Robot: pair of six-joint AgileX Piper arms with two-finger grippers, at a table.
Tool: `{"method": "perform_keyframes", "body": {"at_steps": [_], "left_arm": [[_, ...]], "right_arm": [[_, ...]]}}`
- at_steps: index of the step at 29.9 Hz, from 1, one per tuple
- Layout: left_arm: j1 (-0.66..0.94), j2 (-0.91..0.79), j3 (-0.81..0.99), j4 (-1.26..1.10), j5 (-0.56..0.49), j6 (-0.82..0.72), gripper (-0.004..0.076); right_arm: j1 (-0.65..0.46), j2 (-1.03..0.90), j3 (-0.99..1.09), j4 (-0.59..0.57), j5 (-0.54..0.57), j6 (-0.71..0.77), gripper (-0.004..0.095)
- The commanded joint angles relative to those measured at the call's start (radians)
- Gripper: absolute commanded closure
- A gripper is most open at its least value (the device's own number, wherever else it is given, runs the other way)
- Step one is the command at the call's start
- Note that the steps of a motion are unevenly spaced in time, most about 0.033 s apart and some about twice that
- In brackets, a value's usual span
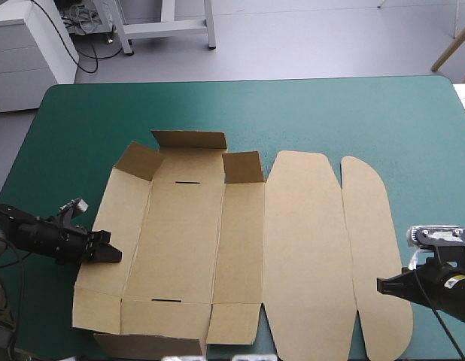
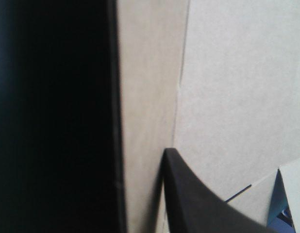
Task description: Fold the box
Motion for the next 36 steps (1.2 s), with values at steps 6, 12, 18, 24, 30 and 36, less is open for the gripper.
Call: {"method": "perform_keyframes", "body": {"at_steps": [6, 12, 18, 24, 30, 36], "left_arm": [[-0.011, -0.024, -0.009, 0.026, 0.1, -0.003, 0.0733], [-0.011, -0.024, -0.009, 0.006, 0.1, -0.015, 0.0733], [-0.041, -0.042, -0.06, -0.058, 0.1, -0.001, 0.0734], [-0.165, -0.096, -0.277, 0.021, 0.099, -0.046, 0.0734], [-0.338, -0.098, -0.552, 0.178, 0.041, -0.116, 0.0734], [-0.609, -0.08, -0.752, 0.48, -0.038, -0.167, 0.0734]], "right_arm": [[-0.001, 0.002, -0.027, 0.007, -0.037, -0.007, 0.0927], [-0.001, 0.002, -0.027, 0.007, -0.037, -0.007, 0.0927], [-0.001, 0.002, -0.027, 0.007, -0.035, -0.007, 0.0927], [-0.001, 0.002, -0.027, 0.007, -0.029, -0.007, 0.0928], [-0.001, 0.002, -0.027, 0.007, -0.029, -0.007, 0.0927], [-0.001, 0.002, -0.027, 0.007, -0.028, -0.007, 0.0928]]}}
